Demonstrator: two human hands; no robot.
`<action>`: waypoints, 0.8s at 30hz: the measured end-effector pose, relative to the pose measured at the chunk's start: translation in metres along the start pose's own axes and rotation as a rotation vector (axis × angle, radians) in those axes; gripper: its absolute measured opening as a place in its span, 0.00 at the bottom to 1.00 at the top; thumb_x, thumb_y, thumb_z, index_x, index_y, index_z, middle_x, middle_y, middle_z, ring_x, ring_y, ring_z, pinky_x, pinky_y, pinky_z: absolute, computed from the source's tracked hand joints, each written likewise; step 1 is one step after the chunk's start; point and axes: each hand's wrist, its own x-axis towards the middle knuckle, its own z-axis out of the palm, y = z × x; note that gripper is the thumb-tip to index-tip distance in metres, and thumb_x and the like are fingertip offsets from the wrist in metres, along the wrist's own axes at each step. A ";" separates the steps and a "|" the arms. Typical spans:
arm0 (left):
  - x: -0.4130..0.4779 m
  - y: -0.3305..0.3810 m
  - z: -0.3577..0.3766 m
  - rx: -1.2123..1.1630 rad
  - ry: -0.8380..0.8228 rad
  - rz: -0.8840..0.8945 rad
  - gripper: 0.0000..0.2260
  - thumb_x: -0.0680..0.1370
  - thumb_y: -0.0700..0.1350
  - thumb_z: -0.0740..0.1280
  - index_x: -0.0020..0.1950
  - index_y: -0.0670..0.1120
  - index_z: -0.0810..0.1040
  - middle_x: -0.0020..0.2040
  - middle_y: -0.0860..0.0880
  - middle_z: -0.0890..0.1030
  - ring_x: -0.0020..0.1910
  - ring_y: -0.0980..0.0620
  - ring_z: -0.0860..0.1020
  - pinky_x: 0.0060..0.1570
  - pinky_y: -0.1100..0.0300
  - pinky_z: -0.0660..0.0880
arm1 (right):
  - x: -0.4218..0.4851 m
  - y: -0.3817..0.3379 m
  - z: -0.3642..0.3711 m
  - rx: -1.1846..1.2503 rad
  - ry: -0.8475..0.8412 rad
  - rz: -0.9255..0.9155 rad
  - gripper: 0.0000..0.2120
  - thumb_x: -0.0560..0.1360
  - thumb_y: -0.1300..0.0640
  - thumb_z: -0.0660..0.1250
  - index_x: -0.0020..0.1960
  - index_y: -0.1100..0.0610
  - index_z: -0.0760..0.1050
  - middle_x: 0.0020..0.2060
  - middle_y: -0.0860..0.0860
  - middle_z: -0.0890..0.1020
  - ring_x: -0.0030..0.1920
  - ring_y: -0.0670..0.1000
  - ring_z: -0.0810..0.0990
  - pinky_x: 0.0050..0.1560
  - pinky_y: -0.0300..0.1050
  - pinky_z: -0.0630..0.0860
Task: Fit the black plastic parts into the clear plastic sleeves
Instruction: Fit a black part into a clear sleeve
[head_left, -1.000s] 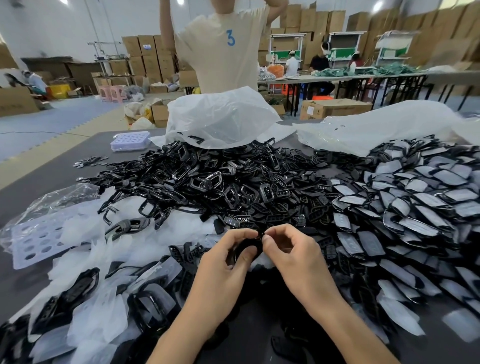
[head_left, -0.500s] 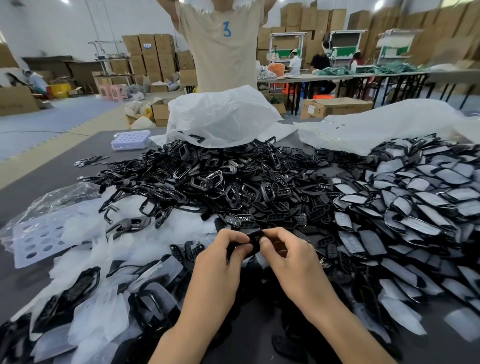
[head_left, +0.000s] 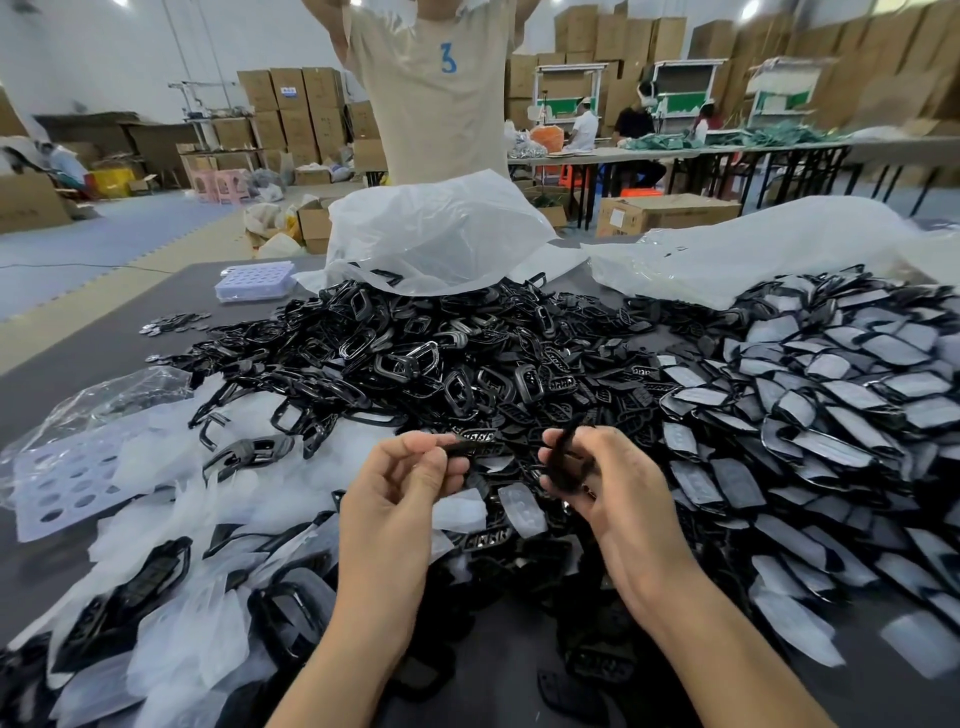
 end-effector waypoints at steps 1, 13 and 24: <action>0.001 -0.002 -0.001 -0.015 -0.003 -0.029 0.11 0.80 0.40 0.67 0.44 0.53 0.84 0.47 0.47 0.86 0.49 0.49 0.85 0.47 0.66 0.79 | 0.001 -0.002 -0.001 0.092 -0.014 0.018 0.09 0.75 0.51 0.69 0.47 0.57 0.81 0.48 0.55 0.87 0.47 0.52 0.85 0.47 0.47 0.83; -0.002 -0.008 0.001 0.108 -0.099 -0.017 0.18 0.81 0.36 0.65 0.64 0.57 0.77 0.52 0.55 0.83 0.46 0.54 0.83 0.50 0.66 0.78 | -0.002 0.004 0.008 0.144 -0.178 0.163 0.19 0.82 0.69 0.62 0.45 0.54 0.88 0.50 0.57 0.88 0.46 0.52 0.88 0.43 0.37 0.82; -0.003 -0.005 0.004 0.047 -0.148 -0.058 0.13 0.79 0.36 0.68 0.56 0.54 0.83 0.46 0.51 0.83 0.50 0.47 0.85 0.55 0.63 0.79 | -0.002 0.004 0.007 0.177 -0.163 0.198 0.13 0.80 0.70 0.63 0.51 0.62 0.86 0.52 0.56 0.87 0.44 0.52 0.87 0.42 0.37 0.81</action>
